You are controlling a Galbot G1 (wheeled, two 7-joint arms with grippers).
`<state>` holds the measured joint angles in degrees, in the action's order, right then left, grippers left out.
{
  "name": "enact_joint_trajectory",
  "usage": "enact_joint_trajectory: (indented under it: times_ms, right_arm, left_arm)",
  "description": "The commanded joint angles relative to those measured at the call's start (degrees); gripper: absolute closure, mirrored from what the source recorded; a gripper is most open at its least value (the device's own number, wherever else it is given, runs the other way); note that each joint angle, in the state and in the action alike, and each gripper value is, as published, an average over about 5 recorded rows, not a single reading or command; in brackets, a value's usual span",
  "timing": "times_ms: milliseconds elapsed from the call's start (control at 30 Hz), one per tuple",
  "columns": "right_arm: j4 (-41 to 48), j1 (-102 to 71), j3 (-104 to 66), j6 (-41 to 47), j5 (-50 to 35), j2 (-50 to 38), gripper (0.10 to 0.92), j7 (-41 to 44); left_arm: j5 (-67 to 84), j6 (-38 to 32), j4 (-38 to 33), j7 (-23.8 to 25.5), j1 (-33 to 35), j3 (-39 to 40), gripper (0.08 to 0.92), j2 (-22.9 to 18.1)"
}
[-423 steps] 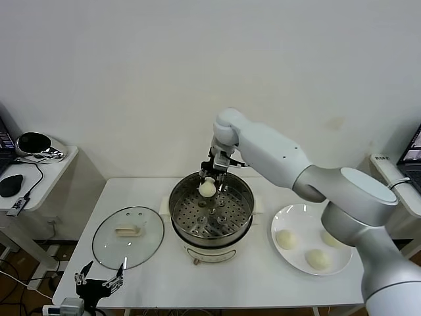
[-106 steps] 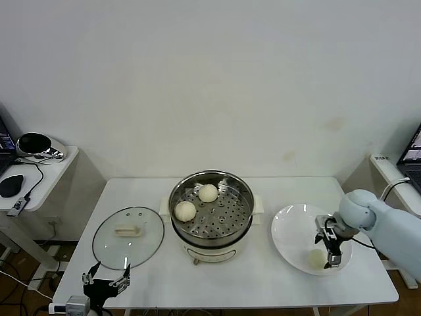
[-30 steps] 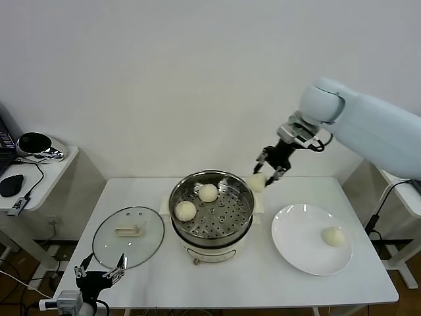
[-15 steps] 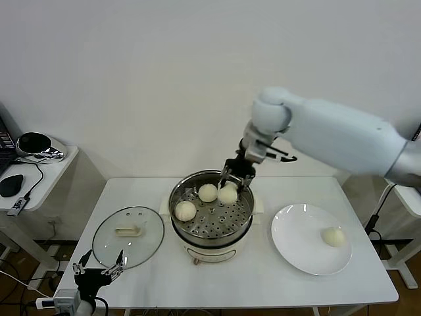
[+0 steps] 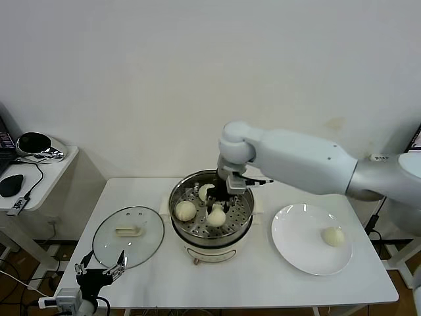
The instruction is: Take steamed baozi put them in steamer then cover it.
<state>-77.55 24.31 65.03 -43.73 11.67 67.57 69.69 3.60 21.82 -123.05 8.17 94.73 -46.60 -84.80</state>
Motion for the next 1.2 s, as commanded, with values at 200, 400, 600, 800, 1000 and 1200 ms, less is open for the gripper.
enact_joint_trajectory:
  times_ms: [200,400,600,800,1000,1200]
  right_arm:
    - [-0.1,-3.5,-1.3,-2.0,4.8,2.4,0.558,-0.3]
    - [0.0,-3.4,-0.9,-1.5,4.3,2.4,0.558,-0.2]
    - [-0.7,-2.7,-1.0,1.0,3.6,1.8,0.517,-2.0]
    - [-1.7,1.0,-2.0,5.2,-2.4,-1.3,0.346,-1.7]
    - [-2.3,8.1,-3.5,11.8,-13.7,-9.9,0.214,-0.8]
    - [-1.3,13.0,-2.2,27.5,-27.9,-21.7,0.203,0.9]
  left_arm:
    - [0.0,0.1,0.7,0.1,-0.6,0.4,0.177,0.0]
    - [0.2,0.0,0.7,0.1,-0.5,0.2,0.177,0.0]
    - [0.1,0.0,0.7,0.1,-0.5,0.3,0.177,-0.2]
    - [0.2,0.1,0.2,0.2,-0.3,0.3,0.177,0.0]
    - [0.2,0.2,-0.2,0.3,-0.1,0.3,0.177,0.1]
    - [0.1,0.2,-0.5,0.5,-0.2,0.9,0.177,0.2]
